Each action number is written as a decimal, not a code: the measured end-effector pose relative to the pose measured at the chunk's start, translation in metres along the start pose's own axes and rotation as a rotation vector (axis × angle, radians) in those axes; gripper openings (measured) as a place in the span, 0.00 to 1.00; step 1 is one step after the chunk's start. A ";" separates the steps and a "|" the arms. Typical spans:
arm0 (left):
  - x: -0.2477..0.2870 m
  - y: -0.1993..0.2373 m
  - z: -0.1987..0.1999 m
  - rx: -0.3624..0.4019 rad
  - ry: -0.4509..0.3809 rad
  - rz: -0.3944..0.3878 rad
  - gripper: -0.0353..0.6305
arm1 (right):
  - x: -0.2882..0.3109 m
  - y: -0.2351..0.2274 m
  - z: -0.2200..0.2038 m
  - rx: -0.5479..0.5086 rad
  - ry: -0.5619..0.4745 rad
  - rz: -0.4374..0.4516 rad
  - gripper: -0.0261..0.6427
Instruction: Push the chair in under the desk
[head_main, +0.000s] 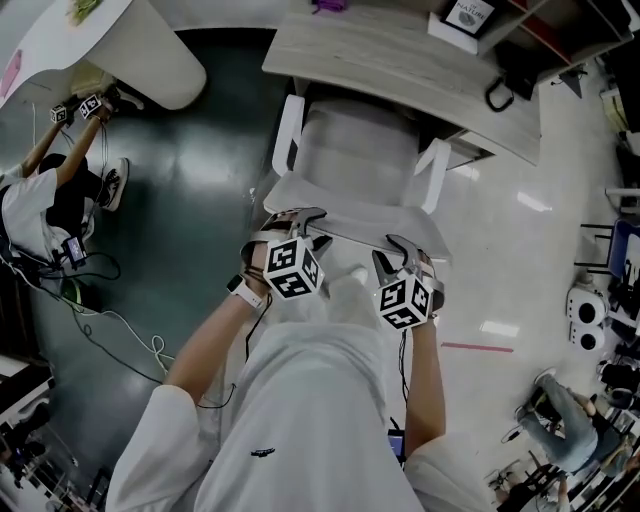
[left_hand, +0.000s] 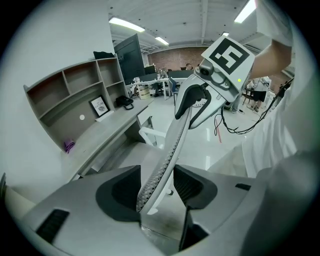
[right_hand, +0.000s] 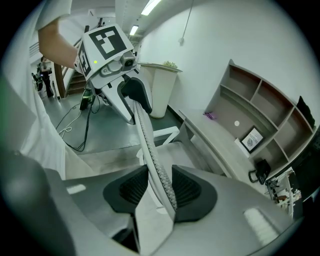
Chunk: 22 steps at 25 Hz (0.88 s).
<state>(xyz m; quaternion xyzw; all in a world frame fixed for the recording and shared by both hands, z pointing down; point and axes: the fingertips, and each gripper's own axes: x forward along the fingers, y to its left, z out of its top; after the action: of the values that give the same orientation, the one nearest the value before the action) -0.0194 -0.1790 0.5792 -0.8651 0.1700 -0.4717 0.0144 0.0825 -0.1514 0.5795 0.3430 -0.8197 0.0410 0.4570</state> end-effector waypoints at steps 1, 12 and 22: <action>0.001 0.004 0.001 0.004 -0.002 0.002 0.37 | 0.001 -0.003 0.001 0.001 -0.002 -0.001 0.28; 0.018 0.037 0.020 0.030 -0.029 0.026 0.37 | 0.015 -0.041 0.007 -0.016 -0.006 -0.034 0.28; 0.045 0.073 0.048 0.031 -0.041 0.050 0.36 | 0.034 -0.095 0.005 -0.042 -0.008 -0.057 0.28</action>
<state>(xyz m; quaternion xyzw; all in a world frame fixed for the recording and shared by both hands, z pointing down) 0.0214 -0.2675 0.5755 -0.8697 0.1839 -0.4560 0.0430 0.1242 -0.2431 0.5793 0.3568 -0.8120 0.0093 0.4617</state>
